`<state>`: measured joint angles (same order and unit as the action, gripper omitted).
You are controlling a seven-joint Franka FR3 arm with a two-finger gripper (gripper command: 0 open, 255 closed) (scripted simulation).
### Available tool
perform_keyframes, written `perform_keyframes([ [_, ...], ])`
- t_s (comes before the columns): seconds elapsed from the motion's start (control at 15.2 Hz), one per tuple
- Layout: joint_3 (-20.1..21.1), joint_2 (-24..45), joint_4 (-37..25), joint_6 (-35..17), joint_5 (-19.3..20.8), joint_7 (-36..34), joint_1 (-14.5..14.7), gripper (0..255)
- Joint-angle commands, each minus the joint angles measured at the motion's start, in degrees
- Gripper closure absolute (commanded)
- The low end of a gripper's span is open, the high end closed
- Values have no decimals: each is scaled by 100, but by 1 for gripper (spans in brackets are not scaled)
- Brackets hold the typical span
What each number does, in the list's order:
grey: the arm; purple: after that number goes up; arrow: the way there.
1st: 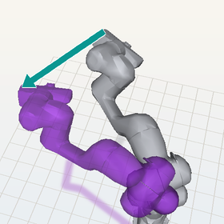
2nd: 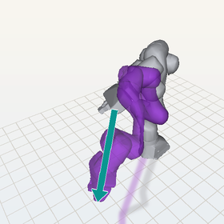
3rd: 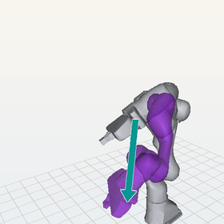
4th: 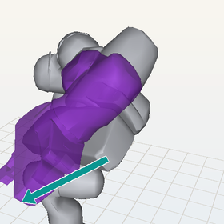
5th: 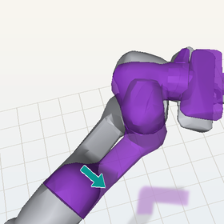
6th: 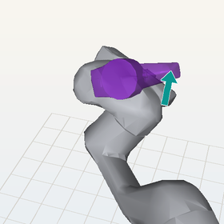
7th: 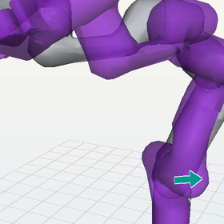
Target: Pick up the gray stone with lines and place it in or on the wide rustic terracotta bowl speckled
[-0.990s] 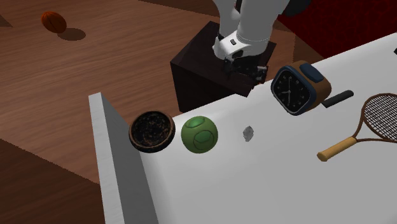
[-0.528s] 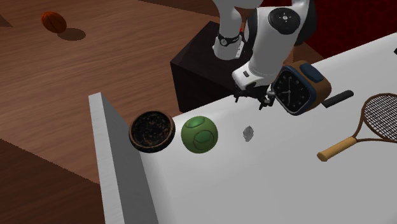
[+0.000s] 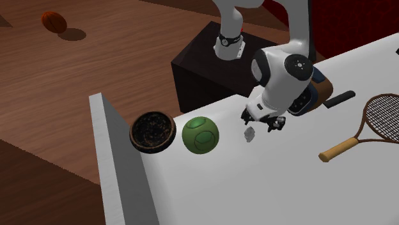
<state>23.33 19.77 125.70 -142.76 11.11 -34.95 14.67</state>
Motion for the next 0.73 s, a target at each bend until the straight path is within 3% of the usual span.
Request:
perform_keyframes([
  [0.0, -85, 346, -228, -81, 230, -218, 194, 0],
  [0.66, -316, 845, -274, -512, 531, -424, 372, 0],
])
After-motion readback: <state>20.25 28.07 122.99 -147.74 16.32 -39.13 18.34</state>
